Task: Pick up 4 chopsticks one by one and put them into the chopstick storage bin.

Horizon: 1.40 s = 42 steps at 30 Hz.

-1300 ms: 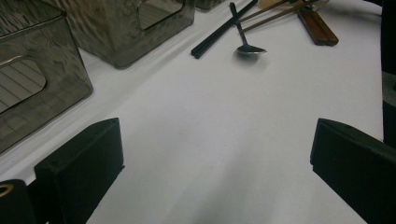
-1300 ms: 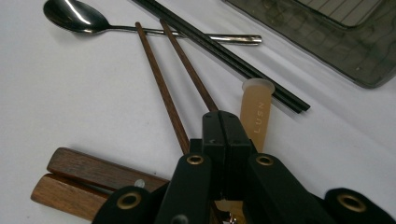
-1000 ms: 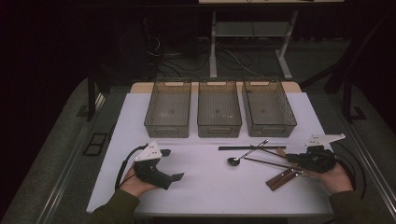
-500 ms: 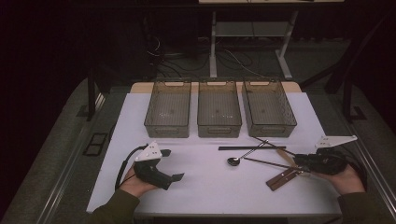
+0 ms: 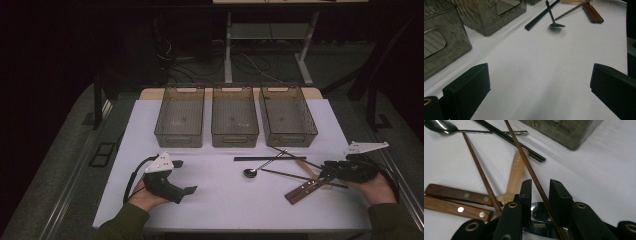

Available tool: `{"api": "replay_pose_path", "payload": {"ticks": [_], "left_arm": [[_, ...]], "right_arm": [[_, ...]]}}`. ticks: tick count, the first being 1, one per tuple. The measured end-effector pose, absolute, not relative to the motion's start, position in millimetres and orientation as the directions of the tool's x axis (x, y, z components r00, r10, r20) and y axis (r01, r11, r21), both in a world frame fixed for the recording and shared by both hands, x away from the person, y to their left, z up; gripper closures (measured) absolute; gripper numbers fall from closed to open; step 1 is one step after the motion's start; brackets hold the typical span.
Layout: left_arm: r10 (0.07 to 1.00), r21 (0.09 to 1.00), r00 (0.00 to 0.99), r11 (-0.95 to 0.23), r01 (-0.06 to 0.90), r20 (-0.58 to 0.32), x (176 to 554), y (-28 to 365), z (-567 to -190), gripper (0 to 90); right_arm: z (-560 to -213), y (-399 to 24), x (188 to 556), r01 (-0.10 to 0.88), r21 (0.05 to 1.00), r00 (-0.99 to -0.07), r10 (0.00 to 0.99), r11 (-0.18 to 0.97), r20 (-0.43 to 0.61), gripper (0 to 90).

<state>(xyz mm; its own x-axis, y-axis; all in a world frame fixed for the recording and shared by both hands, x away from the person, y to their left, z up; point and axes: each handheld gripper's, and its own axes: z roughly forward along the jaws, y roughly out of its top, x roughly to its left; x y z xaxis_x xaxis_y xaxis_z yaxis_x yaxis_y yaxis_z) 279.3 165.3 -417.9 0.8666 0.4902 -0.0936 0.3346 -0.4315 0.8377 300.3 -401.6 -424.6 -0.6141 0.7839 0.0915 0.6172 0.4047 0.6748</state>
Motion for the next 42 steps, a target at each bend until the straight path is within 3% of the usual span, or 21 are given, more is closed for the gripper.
{"api": "replay_pose_path", "payload": {"ticks": [11, 42], "left_arm": [[0.490, 0.836, 0.866, -0.432, 0.340, -0.099, 279, 164, -419, 1.7], [0.476, 0.833, 0.874, -0.440, 0.335, -0.100, 279, 163, -420, 1.7]], "right_arm": [[-439, -401, 313, 0.614, 0.638, -0.663, 0.743, 0.464, 0.097, 67.7], [-437, -397, 309, 0.534, 0.629, -0.760, 0.647, 0.564, 0.065, 83.4]]}}
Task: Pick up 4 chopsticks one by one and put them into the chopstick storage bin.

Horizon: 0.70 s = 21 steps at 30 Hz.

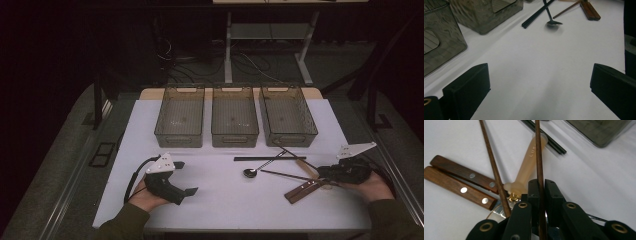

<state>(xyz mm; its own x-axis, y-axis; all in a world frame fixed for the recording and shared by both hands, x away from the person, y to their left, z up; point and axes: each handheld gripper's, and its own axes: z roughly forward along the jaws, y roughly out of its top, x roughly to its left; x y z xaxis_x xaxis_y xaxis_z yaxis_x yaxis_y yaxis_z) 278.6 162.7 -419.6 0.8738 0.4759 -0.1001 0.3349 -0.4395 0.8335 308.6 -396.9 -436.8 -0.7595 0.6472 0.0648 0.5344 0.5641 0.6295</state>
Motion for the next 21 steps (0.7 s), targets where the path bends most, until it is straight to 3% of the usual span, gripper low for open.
{"api": "replay_pose_path", "payload": {"ticks": [21], "left_arm": [[0.461, 0.834, 0.882, -0.445, 0.326, -0.099, 278, 162, -421, 1.6]], "right_arm": [[-411, -398, 294, 0.459, 0.683, -0.784, 0.621, 0.568, 0.011, 84.2]]}}
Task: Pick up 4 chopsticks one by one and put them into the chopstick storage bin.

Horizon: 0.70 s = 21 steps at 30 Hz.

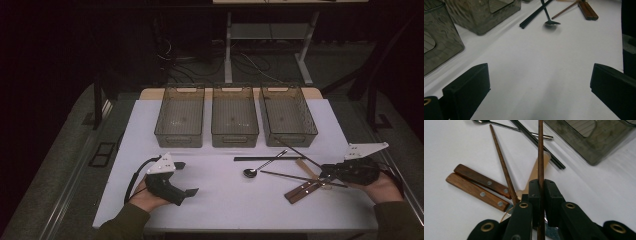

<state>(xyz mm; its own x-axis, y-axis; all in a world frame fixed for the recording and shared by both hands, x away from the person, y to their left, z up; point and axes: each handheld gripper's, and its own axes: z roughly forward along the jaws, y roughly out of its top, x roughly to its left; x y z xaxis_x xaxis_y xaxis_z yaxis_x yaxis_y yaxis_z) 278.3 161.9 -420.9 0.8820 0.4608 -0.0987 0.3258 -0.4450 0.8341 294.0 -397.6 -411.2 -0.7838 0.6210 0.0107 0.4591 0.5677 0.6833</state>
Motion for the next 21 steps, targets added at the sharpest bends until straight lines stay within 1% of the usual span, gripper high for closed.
{"api": "replay_pose_path", "payload": {"ticks": [9, 13, 21], "left_arm": [[0.458, 0.831, 0.883, -0.448, 0.329, -0.103, 278, 162, -426, 1.6], [0.472, 0.833, 0.876, -0.442, 0.332, -0.099, 277, 162, -425, 1.6], [0.477, 0.834, 0.873, -0.440, 0.333, -0.097, 276, 163, -426, 1.6]], "right_arm": [[-407, -390, 292, 0.468, 0.698, -0.780, 0.625, 0.542, 0.038, 84.2], [-402, -380, 289, 0.480, 0.721, -0.774, 0.629, 0.500, 0.079, 84.1], [-394, -363, 286, 0.490, 0.739, -0.773, 0.623, 0.463, 0.122, 84.2]]}}
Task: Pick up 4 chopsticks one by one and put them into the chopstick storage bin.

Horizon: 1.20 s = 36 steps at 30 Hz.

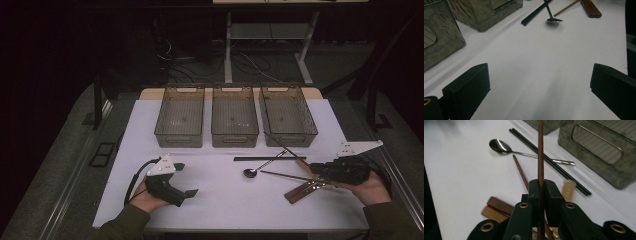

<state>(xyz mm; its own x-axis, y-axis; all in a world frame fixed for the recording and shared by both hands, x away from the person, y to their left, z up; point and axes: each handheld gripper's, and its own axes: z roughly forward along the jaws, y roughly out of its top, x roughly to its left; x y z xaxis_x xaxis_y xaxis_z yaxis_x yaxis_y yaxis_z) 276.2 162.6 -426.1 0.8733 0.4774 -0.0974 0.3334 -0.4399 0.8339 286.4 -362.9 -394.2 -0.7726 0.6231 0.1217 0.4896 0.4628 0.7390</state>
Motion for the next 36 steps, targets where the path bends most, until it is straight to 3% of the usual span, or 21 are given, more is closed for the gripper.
{"api": "replay_pose_path", "payload": {"ticks": [18, 36], "left_arm": [[0.488, 0.835, 0.864, -0.418, 0.357, -0.126, 277, 162, -432, 1.6], [0.500, 0.844, 0.855, -0.393, 0.365, -0.137, 276, 161, -433, 1.0]], "right_arm": [[-393, -311, 297, 0.542, 0.727, -0.734, 0.659, 0.422, 0.165, 84.1], [-389, -271, 315, 0.524, 0.763, -0.746, 0.636, 0.378, 0.197, 84.1]]}}
